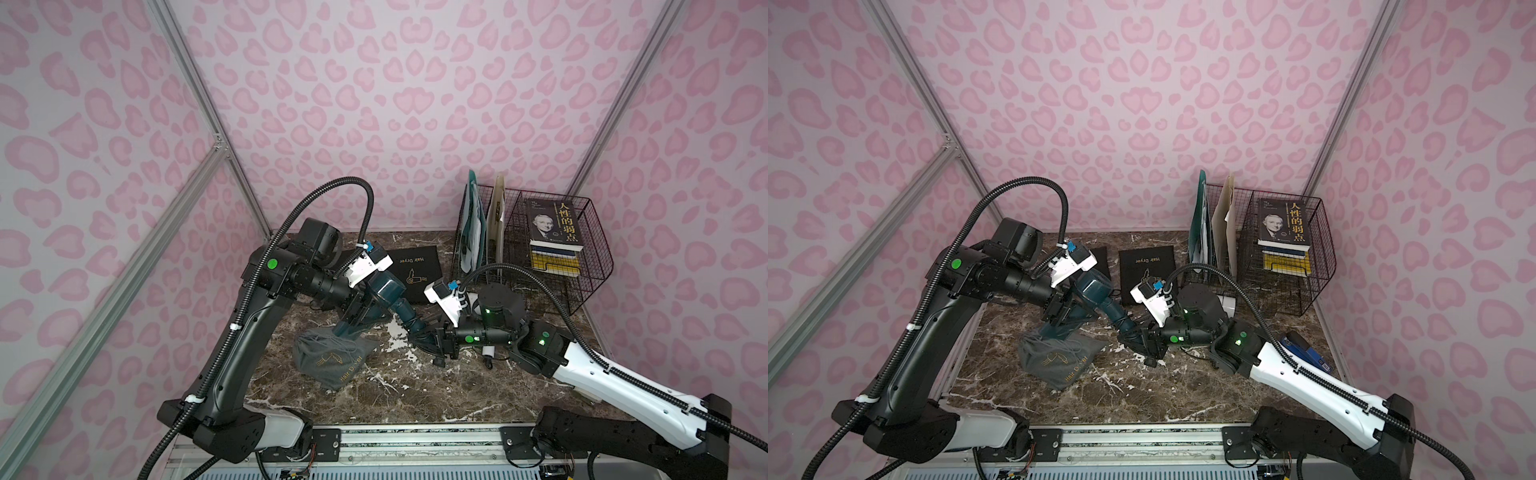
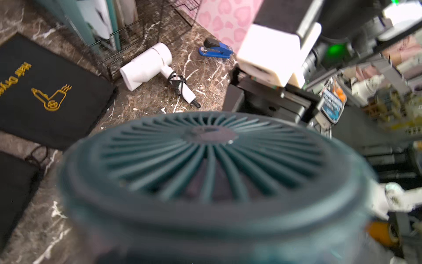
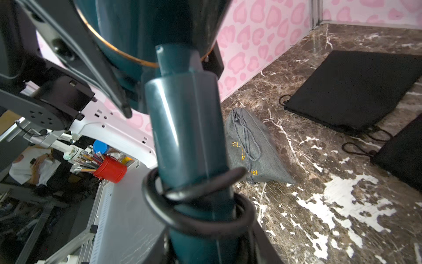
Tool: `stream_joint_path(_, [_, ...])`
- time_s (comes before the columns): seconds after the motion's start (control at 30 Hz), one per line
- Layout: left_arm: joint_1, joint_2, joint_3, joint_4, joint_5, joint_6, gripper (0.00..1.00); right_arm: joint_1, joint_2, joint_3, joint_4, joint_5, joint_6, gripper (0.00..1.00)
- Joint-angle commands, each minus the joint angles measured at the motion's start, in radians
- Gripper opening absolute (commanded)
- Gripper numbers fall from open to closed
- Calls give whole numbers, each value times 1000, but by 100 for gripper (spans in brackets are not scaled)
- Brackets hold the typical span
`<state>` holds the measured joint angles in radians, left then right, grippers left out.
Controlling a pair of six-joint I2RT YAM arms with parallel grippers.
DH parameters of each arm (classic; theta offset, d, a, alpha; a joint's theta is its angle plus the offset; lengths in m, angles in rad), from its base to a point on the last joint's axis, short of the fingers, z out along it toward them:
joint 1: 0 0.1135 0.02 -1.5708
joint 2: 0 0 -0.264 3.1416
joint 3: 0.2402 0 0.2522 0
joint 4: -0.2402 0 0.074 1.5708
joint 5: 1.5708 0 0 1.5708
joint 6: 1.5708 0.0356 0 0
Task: Pack away hair dryers
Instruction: Fold the hair dryer.
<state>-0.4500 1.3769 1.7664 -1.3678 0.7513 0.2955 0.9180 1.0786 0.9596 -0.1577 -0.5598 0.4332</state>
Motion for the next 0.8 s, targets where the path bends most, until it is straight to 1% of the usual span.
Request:
stream_joint_path(0.0, [-2, 4, -40, 259, -34, -200, 2, 30, 7, -23, 433, 28, 144, 0])
stream_joint_path(0.1, [2, -4, -96, 322, -55, -276, 2, 65, 26, -33, 536, 58, 183, 0])
stream_joint_path(0.2, [3, -24, -163, 385, -64, -319, 1, 98, 54, -16, 598, 95, 192, 0])
stream_joint_path(0.37, [2, -63, -246, 459, -61, -356, 2, 129, 87, -15, 748, 113, 222, 0])
stream_joint_path(0.47, [2, -86, -286, 484, -46, -380, 2, 135, 99, -19, 824, 104, 253, 0])
stream_joint_path(0.63, [2, -130, -421, 594, 2, -494, 2, 153, 132, -19, 949, 45, 294, 0])
stream_joint_path(0.77, [3, -146, -456, 618, 23, -516, 2, 171, 142, -12, 981, 11, 296, 0])
